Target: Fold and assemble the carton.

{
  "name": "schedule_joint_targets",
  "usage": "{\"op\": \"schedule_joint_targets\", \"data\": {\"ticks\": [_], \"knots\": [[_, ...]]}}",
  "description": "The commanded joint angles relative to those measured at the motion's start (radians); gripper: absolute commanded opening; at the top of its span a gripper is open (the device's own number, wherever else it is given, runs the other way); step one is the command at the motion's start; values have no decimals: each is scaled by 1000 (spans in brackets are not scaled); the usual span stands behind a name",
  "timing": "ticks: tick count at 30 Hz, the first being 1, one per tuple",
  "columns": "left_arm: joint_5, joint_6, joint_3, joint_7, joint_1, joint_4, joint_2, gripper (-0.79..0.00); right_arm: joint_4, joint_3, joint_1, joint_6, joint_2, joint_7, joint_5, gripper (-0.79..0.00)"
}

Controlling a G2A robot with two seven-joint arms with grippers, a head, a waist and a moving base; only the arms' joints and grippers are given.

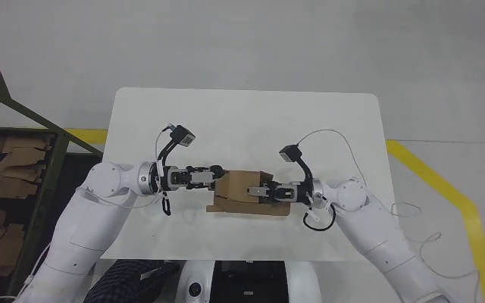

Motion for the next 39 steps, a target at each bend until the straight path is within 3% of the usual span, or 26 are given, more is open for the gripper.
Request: {"op": "schedule_joint_targets", "data": {"ticks": [1, 15, 39], "knots": [[-2, -2, -7, -1, 5, 4, 1, 0, -9, 4, -5, 2, 2, 2, -1, -785], [6, -5, -26, 30, 5, 28, 1, 0, -86, -2, -39, 10, 8, 33, -5, -785], [-37, 26, 25, 8, -37, 64, -11, 0, -66, -42, -29, -7, -4, 14, 19, -785]]}}
